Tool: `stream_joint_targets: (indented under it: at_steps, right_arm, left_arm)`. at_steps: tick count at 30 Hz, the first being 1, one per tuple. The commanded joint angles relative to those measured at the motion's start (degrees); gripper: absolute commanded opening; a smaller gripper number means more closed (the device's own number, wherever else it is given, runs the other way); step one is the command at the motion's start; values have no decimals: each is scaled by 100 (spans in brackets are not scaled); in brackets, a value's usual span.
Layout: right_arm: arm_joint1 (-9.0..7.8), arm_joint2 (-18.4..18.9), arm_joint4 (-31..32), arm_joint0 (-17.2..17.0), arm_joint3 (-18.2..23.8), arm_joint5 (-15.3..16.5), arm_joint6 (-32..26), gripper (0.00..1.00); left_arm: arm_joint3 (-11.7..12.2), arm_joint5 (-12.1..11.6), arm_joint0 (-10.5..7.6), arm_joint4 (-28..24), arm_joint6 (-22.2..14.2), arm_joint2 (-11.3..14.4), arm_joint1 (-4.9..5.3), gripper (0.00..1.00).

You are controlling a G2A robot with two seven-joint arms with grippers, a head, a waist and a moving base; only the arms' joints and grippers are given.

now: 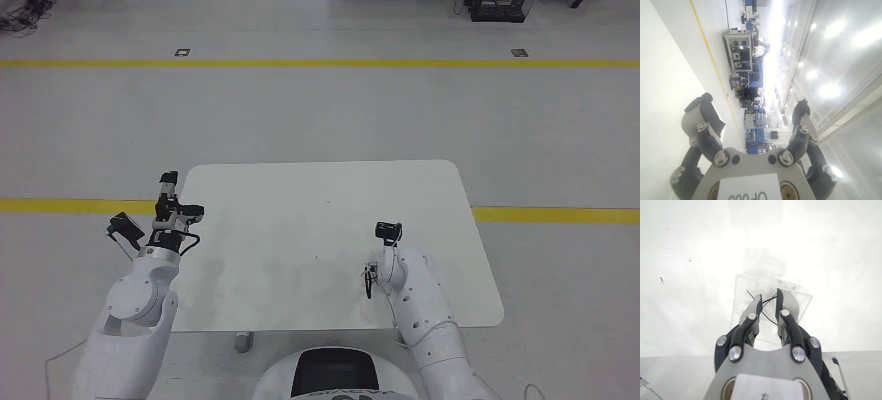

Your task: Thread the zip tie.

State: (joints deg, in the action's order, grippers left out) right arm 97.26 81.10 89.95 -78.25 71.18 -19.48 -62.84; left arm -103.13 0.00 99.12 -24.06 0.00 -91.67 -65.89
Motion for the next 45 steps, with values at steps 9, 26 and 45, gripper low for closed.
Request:
stream_joint_targets:
  at_steps: [9, 26, 45]
  right_arm:
    - [-46, -110, 0, 292, -401, 0, -41, 14]
    - [-4, -72, 0, 468, -722, 0, 44, 0]
    - [-36, -31, 0, 168, -163, 0, 3, 32]
  left_arm:
    - [0, 0, 0, 0, 0, 0, 0, 100]
    - [0, 0, 0, 0, 0, 0, 0, 100]
    - [0, 0, 0, 0, 0, 0, 0, 100]
